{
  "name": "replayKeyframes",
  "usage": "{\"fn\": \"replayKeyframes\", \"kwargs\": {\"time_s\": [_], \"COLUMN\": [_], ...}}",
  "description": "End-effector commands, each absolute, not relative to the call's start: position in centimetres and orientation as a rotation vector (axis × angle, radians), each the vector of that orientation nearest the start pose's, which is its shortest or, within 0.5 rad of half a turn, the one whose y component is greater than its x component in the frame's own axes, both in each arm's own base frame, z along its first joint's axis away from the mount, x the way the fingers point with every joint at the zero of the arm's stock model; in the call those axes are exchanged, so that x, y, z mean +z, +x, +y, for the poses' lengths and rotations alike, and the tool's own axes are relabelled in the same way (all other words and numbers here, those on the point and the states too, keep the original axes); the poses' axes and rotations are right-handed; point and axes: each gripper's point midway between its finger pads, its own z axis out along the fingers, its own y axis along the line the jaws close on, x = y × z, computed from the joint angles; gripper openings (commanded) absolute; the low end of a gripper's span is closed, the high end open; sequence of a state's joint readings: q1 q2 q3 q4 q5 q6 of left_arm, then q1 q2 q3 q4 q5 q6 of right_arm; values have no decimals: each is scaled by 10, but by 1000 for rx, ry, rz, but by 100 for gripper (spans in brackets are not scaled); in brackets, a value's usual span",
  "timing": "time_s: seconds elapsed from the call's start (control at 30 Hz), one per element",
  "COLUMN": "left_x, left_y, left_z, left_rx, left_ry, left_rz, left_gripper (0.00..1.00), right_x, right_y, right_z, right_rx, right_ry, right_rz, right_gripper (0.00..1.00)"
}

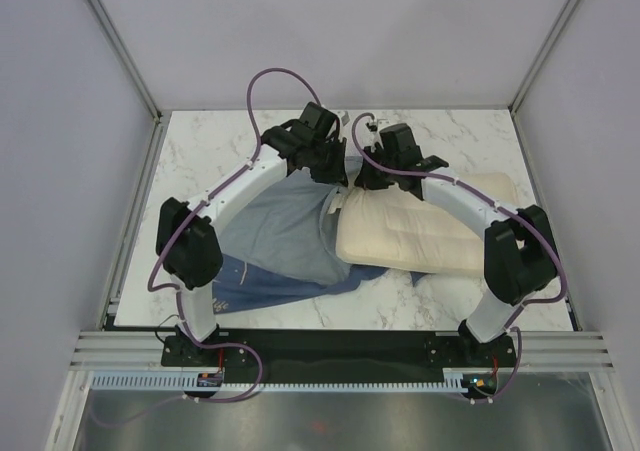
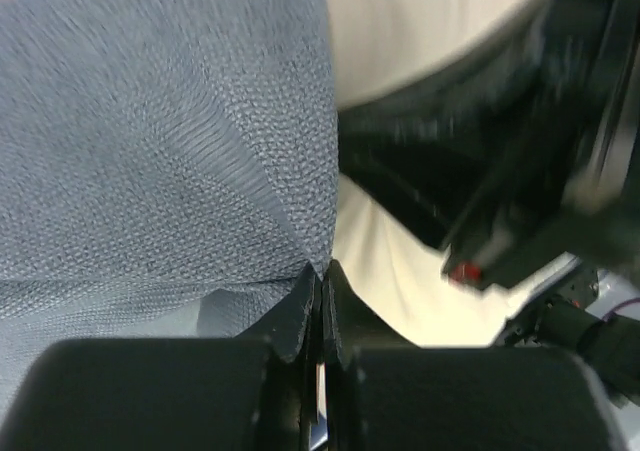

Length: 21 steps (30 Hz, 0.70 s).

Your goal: Put the pillow into the pillowcase

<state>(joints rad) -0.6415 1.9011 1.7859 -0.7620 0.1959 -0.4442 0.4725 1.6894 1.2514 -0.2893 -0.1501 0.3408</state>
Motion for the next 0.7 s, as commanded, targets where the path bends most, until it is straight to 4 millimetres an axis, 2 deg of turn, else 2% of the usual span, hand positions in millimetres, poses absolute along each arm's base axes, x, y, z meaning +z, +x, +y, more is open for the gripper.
{"fn": "replayKeyframes", "kwargs": {"time_s": [0.0,0.13,0.23,0.33,0.37,0.4,0.43,0.47,0.5,0.53,0.6,0.63,0.67], "left_x": [212,209,210,215,220,221,217,223,219,219,221,222,216], "left_y": [327,317,312,307,304,304,306,309,314,318,332,337,347], "left_z": [-338,-333,-332,-347,-355,-358,-362,-364,-365,-365,-364,-364,-363], "left_rx": [-828,-832,-846,-960,-1025,-1043,-1054,-1060,-1047,-1033,-1018,-1019,-1010], "left_ry": [380,381,390,436,466,472,472,475,463,450,417,402,379], "left_rz": [2510,2524,2524,2522,2514,2516,2523,2505,2509,2506,2493,2492,2501], "left_gripper": [2,2,2,2,2,2,2,2,2,2,2,2,2], "right_x": [185,192,187,164,148,142,135,129,130,132,150,144,170], "right_y": [423,442,454,466,472,476,475,473,471,467,451,438,427], "right_z": [247,229,221,225,225,223,221,220,218,216,208,202,198], "right_rx": [694,680,684,697,695,689,687,689,693,686,664,648,654], "right_ry": [-229,-178,-128,-92,-54,-29,-15,-11,-15,-19,-46,-50,-66], "right_rz": [2181,2162,2169,2216,2251,2263,2288,2305,2304,2300,2265,2280,2223], "right_gripper": [0,0,0,0,0,2,7,13,34,46,63,65,68]}}
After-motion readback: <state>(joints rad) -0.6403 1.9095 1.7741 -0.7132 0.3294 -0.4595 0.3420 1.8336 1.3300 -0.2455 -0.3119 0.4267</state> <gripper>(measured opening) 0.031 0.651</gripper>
